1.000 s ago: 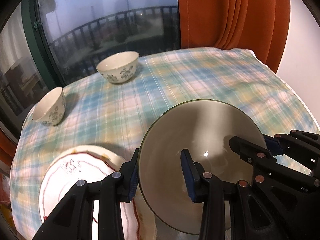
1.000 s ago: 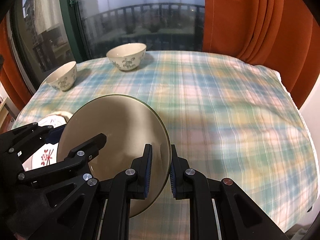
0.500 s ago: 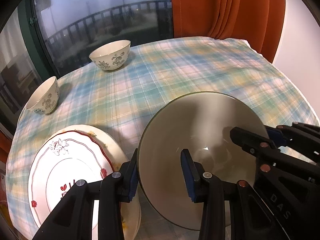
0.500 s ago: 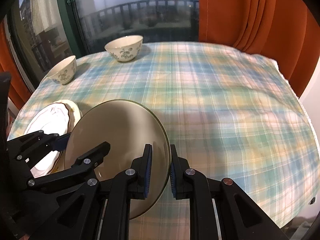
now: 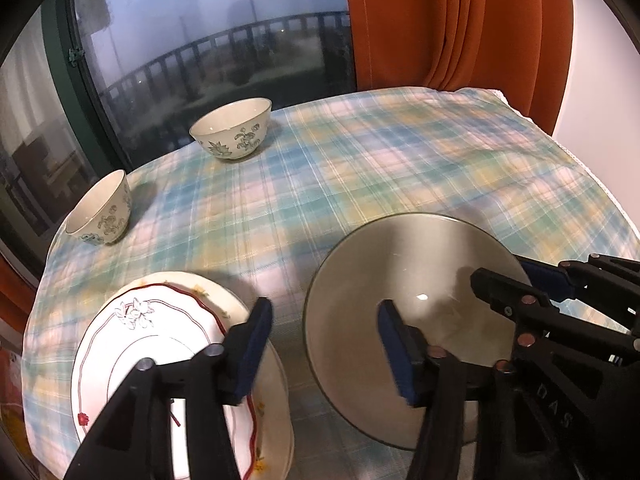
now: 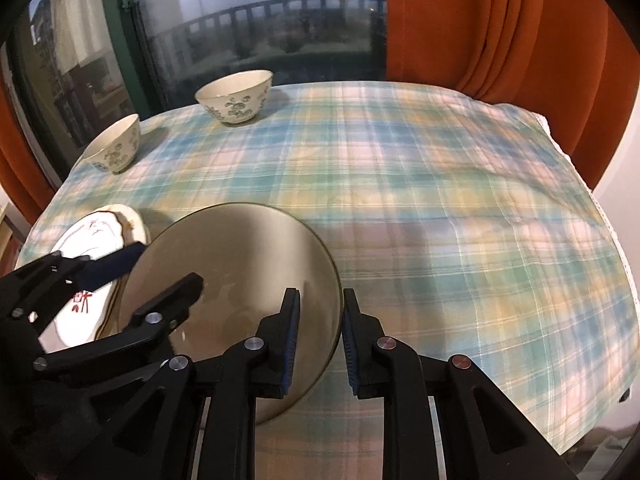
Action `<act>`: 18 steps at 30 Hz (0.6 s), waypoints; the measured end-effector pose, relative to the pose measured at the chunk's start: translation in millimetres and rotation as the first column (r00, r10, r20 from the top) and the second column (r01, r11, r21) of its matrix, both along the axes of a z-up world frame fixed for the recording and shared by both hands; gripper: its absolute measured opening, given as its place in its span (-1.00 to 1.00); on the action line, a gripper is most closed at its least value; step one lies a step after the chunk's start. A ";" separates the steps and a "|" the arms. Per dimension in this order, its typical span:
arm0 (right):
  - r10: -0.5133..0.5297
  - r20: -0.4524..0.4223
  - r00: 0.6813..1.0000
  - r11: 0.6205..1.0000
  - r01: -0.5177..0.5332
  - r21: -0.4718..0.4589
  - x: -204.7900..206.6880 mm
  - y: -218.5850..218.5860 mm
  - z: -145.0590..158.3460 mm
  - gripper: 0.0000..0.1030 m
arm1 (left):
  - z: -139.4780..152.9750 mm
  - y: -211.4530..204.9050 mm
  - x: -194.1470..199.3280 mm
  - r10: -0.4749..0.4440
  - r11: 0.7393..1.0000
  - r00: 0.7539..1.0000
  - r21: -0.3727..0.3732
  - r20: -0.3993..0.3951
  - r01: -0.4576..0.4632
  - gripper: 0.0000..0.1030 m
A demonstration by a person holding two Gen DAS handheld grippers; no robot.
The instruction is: Organize plates and bowls
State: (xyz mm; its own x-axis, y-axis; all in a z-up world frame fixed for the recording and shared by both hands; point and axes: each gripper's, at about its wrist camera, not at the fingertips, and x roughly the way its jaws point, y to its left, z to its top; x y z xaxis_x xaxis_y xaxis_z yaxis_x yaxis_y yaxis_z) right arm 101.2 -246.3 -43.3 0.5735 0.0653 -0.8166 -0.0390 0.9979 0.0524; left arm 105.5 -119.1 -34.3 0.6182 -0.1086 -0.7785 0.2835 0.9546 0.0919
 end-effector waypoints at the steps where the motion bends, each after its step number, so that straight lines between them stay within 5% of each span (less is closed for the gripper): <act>1: -0.006 0.000 1.000 1.000 0.006 -0.005 -0.1 -1.1 0.4 -0.54 | 1.1 1.9 -0.2 0.003 1.000 1.000 -0.008 -0.001 -0.003 0.29; 18: 0.013 0.082 0.997 0.999 -0.010 -0.036 -15.9 25.0 45.1 -0.29 | 44.6 49.6 -11.6 0.044 0.996 0.996 -0.075 0.074 -0.039 0.59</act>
